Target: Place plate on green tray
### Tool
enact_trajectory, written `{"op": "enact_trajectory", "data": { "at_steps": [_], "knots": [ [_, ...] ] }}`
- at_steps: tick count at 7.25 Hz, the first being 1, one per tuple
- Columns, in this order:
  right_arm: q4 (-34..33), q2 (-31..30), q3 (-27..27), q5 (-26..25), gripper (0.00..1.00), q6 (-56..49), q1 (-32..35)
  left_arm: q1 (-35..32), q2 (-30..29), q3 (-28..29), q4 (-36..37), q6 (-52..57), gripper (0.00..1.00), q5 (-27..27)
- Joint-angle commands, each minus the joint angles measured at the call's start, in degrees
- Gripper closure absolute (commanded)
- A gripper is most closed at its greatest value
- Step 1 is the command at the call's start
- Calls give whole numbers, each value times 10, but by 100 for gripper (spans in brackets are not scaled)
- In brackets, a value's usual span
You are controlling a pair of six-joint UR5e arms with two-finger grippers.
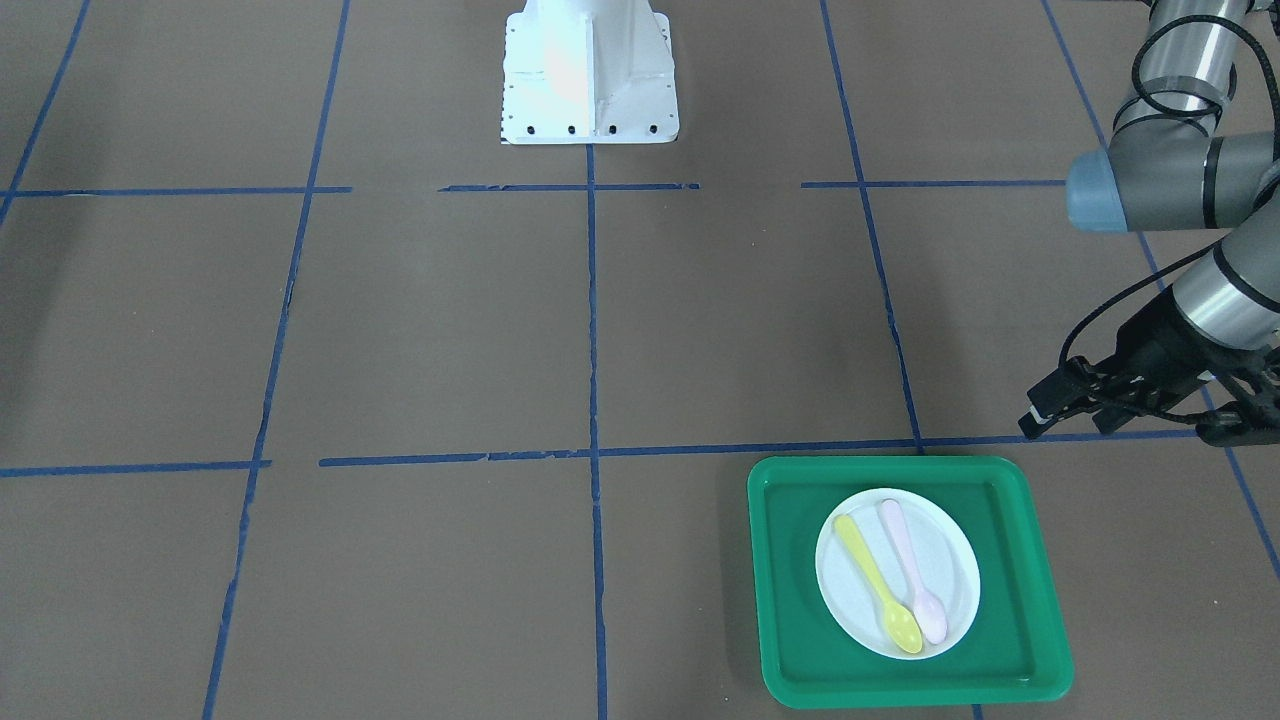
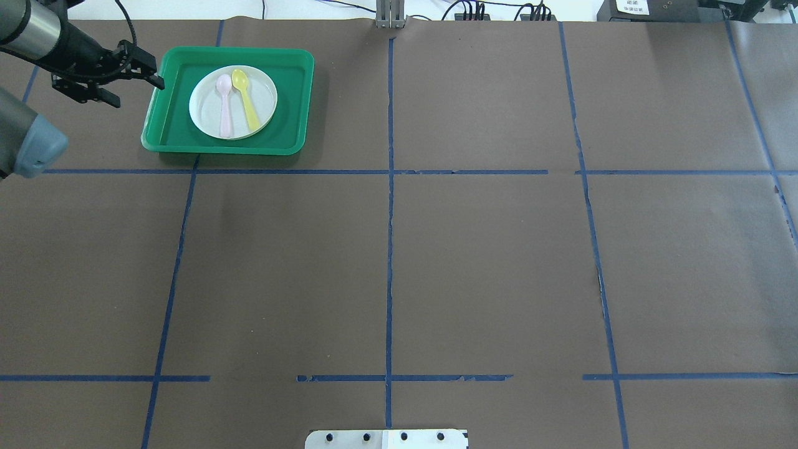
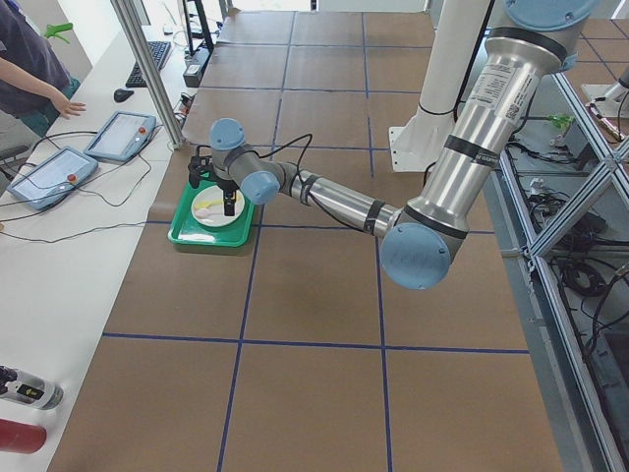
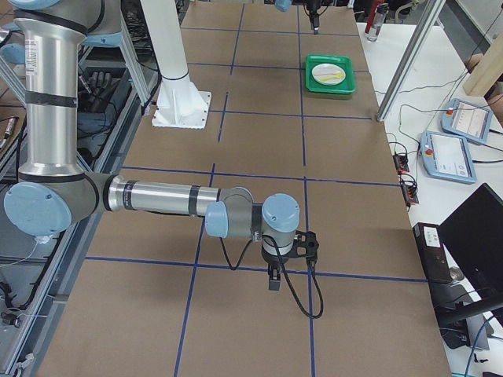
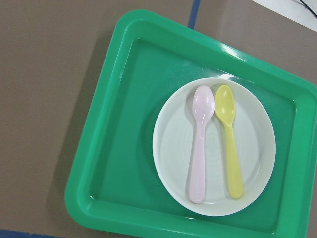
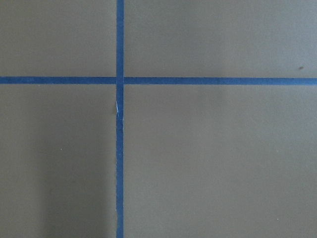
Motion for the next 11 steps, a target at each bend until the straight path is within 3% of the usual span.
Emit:
{"op": "enact_trajectory", "data": {
  "at_steps": [1, 2, 5, 7, 8, 11],
  "knots": [
    [-1, 0, 0, 0, 0, 0, 0, -41, 6, -34, 126, 203, 0, 12],
    [-1, 0, 0, 0, 0, 0, 0, -72, 16, -34, 160, 290, 0, 12],
    [-1, 0, 0, 0, 0, 0, 0, -136, 93, -30, 165, 437, 0, 8],
    [-1, 0, 0, 0, 0, 0, 0, -181, 150, -20, 170, 432, 0, -13],
    [-1, 0, 0, 0, 0, 0, 0, -193, 176, -1, 169, 430, 0, -61],
    [0, 0, 0, 0, 0, 0, 0, -225, 226, -17, 177, 413, 0, -63]
  ]
}}
